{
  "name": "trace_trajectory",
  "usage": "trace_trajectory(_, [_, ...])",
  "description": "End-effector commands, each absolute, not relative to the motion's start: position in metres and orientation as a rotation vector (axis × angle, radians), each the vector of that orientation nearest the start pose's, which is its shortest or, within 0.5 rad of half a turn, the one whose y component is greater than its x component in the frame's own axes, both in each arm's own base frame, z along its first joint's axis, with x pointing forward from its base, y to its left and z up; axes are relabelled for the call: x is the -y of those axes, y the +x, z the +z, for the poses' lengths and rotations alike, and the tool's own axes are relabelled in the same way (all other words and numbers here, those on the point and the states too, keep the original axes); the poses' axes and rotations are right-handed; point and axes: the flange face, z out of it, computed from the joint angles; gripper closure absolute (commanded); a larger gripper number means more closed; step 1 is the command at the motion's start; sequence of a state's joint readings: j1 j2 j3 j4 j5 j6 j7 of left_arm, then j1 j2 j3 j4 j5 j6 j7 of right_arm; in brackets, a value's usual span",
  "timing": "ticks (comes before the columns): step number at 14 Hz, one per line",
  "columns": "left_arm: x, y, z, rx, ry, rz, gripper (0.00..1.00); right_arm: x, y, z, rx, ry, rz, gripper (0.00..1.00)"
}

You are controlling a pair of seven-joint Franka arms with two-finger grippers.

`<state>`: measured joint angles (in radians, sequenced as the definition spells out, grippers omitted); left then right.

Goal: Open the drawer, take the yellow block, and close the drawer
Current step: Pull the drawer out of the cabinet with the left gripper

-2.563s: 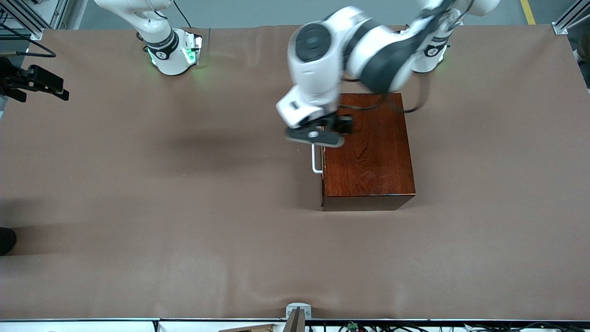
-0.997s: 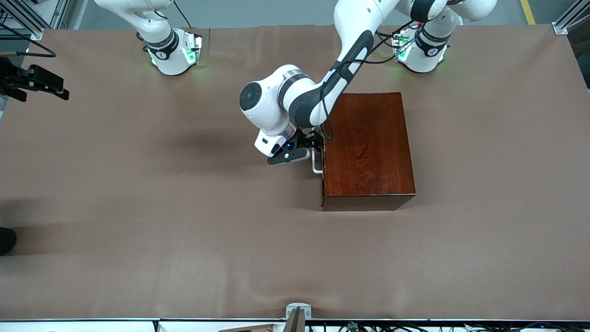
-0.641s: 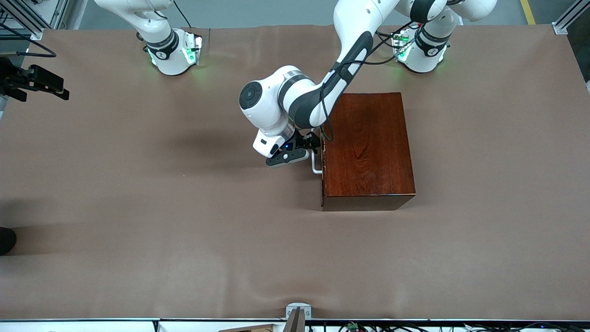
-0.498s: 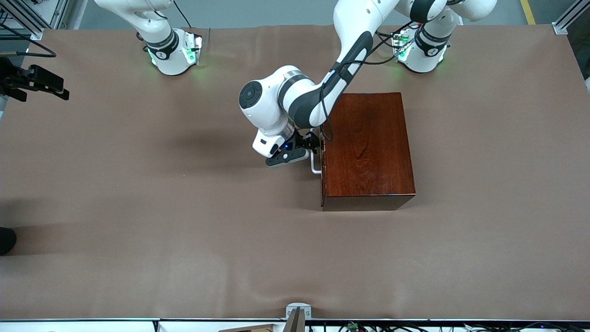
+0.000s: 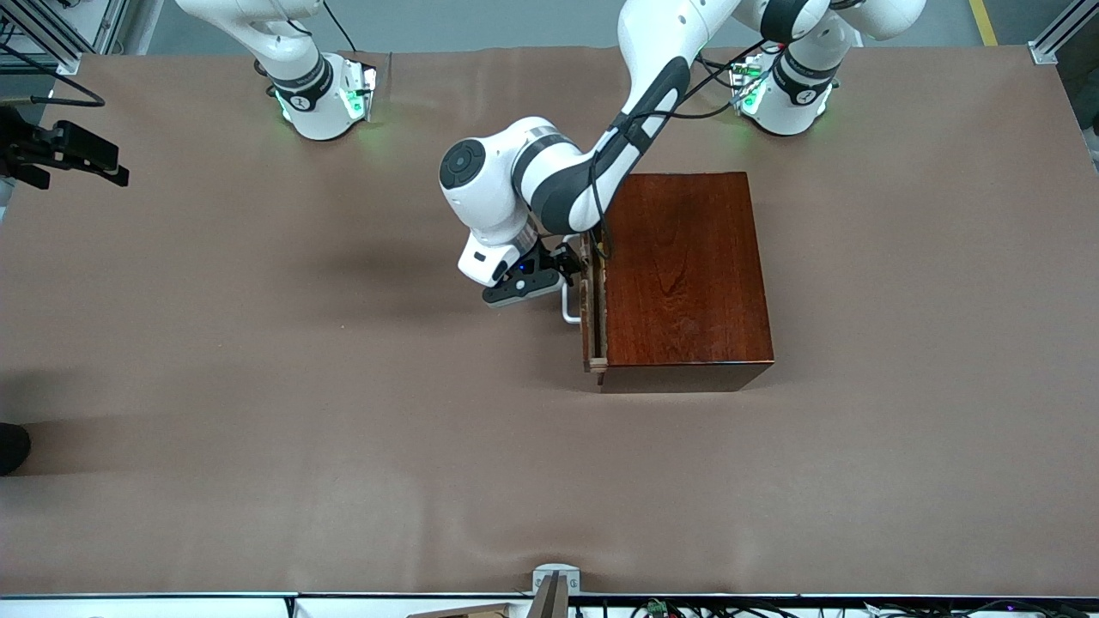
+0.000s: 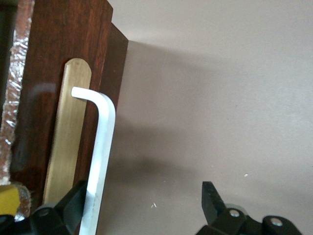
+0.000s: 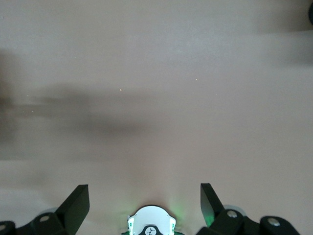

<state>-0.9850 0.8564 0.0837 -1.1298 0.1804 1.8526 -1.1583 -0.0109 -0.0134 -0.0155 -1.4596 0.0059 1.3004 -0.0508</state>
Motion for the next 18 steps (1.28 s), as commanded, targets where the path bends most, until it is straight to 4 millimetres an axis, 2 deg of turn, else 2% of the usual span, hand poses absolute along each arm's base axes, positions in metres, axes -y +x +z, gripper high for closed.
trace_trajectory(1, [0.622,0.454,0.283,0.345,-3.03,-0.222,0.0,0.018,0.52,0.663,0.042,-3.113,0.233,0.0])
trace_trajectory(11, [0.649,0.452,0.301,0.504,-3.23,-0.303,0.0,0.022,0.521,0.662,0.028,-3.112,0.235,0.0])
trace_trajectory(16, [0.644,0.457,0.311,0.522,-3.218,-0.314,0.0,0.022,0.521,0.662,0.03,-3.112,0.235,0.0])
trace_trajectory(18, [0.641,0.458,0.322,0.526,-3.209,-0.311,0.0,0.022,0.521,0.662,0.03,-3.112,0.235,0.0])
